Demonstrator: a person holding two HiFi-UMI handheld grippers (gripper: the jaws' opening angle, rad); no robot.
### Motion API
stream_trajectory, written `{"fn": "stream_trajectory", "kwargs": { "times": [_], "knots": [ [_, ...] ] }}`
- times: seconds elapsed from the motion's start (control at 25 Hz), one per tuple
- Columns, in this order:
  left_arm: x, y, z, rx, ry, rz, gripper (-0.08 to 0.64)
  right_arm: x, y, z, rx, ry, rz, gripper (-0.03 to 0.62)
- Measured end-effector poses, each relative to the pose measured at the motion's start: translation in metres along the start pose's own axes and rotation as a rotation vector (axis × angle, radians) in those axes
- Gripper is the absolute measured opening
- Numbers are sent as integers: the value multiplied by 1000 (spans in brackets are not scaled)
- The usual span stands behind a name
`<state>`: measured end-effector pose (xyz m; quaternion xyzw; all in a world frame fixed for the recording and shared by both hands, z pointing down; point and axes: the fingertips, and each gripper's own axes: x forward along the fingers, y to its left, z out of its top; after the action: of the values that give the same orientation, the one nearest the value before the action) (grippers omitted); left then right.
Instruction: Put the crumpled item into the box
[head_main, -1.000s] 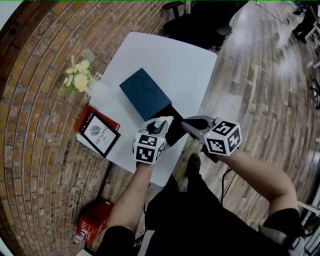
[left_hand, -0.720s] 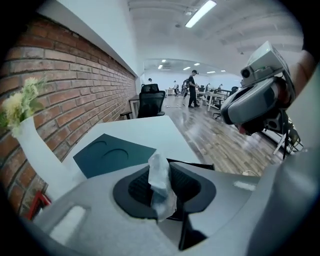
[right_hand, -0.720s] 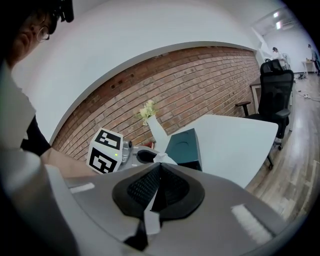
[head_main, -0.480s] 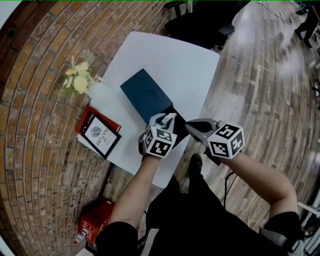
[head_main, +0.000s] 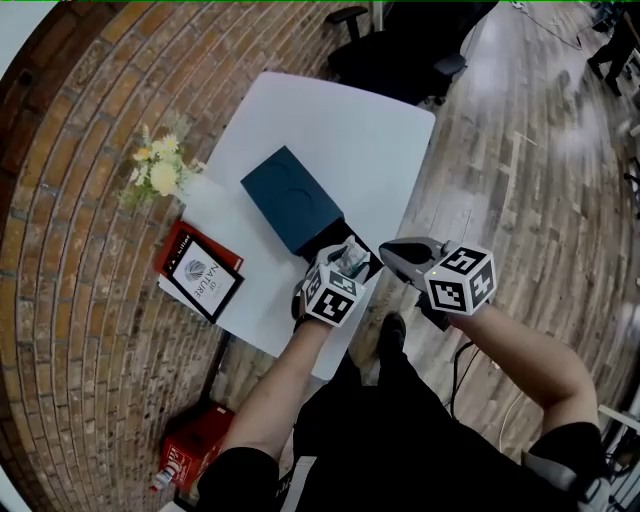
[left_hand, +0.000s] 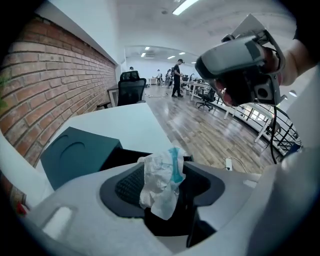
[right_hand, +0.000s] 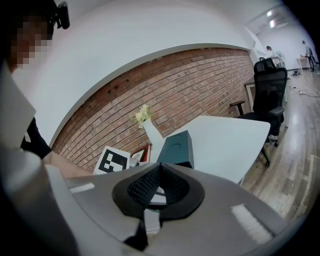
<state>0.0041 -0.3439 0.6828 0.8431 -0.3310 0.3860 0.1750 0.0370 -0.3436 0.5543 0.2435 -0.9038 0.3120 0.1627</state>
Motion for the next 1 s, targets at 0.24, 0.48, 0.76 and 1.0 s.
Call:
{"fn": "stream_trajectory", "kwargs": {
  "times": [0.24, 0.48, 0.76, 1.0],
  "knots": [
    [18, -13, -7, -14, 40, -16, 222, -6, 1, 3, -2, 0, 0, -2],
    [23, 15, -9, -67, 61, 39, 204, -12, -2, 0, 3, 9, 10, -2],
    [2, 15, 19, -204, -61, -12, 281, -24, -10, 25, -30, -34, 43, -1],
    [-27, 13, 46, -215, -132, 18, 276, -31, 0, 48, -103, -40, 116, -2]
  ]
}}
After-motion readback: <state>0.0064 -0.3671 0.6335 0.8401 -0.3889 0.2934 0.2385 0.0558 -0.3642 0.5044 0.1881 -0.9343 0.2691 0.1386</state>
